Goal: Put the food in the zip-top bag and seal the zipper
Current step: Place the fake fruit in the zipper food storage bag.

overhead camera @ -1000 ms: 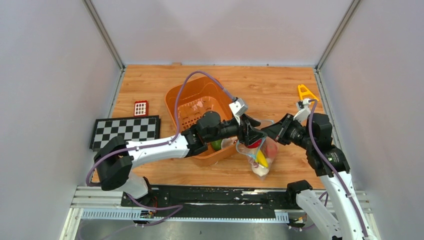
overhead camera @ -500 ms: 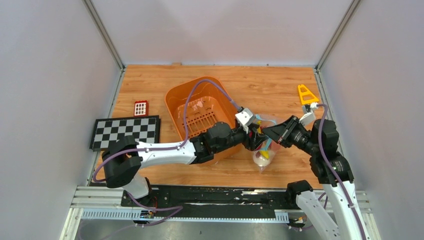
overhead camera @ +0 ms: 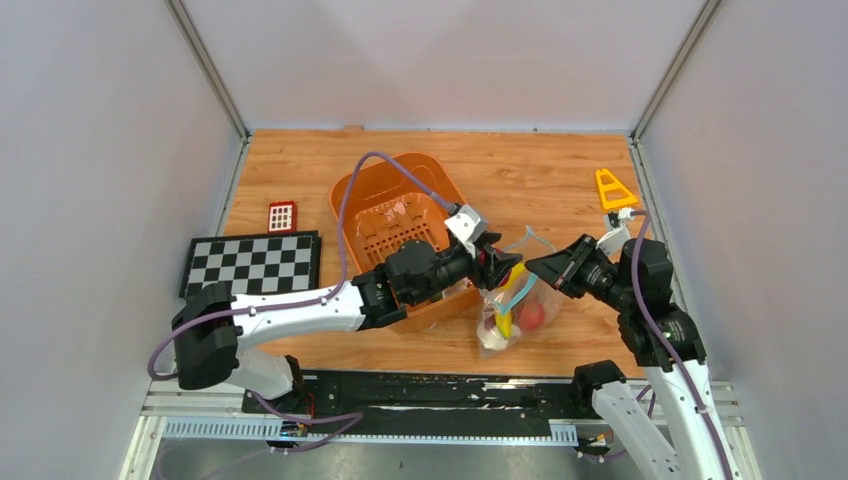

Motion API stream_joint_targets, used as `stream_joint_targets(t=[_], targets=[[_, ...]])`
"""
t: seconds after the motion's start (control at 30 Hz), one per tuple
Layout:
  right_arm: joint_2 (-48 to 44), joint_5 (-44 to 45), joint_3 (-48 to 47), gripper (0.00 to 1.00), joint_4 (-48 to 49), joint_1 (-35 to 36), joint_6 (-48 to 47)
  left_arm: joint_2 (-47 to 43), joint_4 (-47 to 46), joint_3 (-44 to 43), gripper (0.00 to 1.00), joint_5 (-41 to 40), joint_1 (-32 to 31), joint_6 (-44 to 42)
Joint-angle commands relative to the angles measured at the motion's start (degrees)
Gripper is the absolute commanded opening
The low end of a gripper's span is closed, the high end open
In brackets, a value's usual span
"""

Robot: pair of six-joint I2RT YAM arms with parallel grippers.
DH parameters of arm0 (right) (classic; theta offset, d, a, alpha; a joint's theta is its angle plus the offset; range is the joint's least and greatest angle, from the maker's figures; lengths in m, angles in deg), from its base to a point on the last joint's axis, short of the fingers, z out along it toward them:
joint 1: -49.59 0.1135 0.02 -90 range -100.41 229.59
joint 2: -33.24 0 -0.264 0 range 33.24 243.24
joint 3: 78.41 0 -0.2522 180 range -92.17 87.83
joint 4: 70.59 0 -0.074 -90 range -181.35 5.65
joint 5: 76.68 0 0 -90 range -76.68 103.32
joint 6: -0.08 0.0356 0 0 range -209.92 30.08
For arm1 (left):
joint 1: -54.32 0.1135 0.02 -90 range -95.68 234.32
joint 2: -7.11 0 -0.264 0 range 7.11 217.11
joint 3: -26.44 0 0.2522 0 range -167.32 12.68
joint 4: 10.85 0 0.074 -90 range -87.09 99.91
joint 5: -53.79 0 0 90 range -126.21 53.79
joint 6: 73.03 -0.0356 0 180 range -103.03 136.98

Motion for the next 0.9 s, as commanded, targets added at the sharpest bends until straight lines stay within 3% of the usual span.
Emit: stream_joint_targets(t=[0.0,0.3,0.63,0.87], targets=[[1.77,-0.44,-4.59,0.00,-4.28,0.33,-5.80,-1.47,-3.60,-2.38,0.39,-1.65,0.53,-1.82],[1.25,-5.37,-4.41,0.00,-5.12,0.34,-4.77,3.85,-10.64,-3.14,0.39,5.74,0.49,3.80],[-1.70,-5.60,-1.09,0.00,-1.42,0.30,1.70,7.69,-24.46,4.21,0.37,-1.19,0.40,8.69],[-2.58,-9.59,2.53,0.00,5.82,0.34,7.79,9.24,-26.54,4.85,0.47,-1.82,-0.25,9.69]])
